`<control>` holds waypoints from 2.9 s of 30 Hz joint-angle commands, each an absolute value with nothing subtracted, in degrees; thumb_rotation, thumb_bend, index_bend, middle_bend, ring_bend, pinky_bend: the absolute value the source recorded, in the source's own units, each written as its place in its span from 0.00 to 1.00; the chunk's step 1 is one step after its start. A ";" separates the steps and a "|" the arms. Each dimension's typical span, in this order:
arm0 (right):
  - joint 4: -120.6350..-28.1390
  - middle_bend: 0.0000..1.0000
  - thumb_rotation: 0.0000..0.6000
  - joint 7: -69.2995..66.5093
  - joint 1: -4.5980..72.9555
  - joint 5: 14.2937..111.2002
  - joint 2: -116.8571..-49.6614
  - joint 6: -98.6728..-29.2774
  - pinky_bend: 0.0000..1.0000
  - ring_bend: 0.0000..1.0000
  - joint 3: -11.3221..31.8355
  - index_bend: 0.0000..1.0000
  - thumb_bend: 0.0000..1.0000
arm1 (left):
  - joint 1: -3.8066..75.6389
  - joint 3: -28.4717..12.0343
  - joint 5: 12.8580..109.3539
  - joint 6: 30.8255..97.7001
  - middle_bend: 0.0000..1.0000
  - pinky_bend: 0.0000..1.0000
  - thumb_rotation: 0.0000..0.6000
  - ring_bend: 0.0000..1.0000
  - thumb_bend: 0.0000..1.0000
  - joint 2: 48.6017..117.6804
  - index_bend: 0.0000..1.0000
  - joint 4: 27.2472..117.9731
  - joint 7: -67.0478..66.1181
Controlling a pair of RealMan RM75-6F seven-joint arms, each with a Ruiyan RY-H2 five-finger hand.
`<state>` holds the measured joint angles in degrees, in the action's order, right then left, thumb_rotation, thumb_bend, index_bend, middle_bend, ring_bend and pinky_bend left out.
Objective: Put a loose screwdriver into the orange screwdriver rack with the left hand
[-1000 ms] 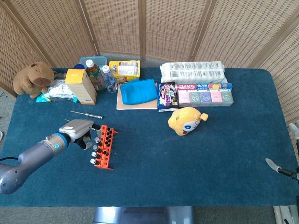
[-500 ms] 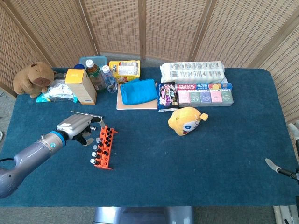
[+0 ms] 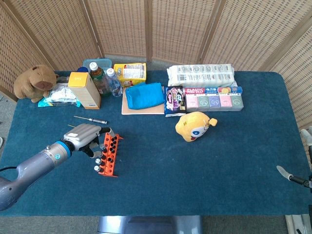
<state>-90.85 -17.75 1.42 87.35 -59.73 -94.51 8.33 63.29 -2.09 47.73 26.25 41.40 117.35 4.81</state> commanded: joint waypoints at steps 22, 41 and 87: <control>-91.05 0.00 0.92 -17.51 1.37 87.57 -59.75 -94.53 0.02 0.00 8.19 0.02 0.00 | 58.05 -5.16 53.48 23.79 1.00 1.00 1.00 0.95 0.32 35.34 0.34 120.75 7.26; -91.18 0.00 0.92 -17.11 1.47 87.44 -59.84 -94.20 0.02 0.00 8.16 0.02 0.00 | 58.75 -5.12 51.35 20.85 1.00 1.00 1.00 0.95 0.32 37.05 0.35 117.55 7.47; -91.48 0.00 0.91 -17.14 1.33 87.51 -59.66 -94.32 0.02 0.00 8.12 0.02 0.00 | 56.82 -6.22 52.36 19.68 1.00 1.00 1.00 0.95 0.32 34.88 0.35 118.00 8.86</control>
<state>-91.49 -17.15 1.34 87.50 -59.66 -94.32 8.13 56.94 -6.09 52.24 19.68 34.55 118.20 8.75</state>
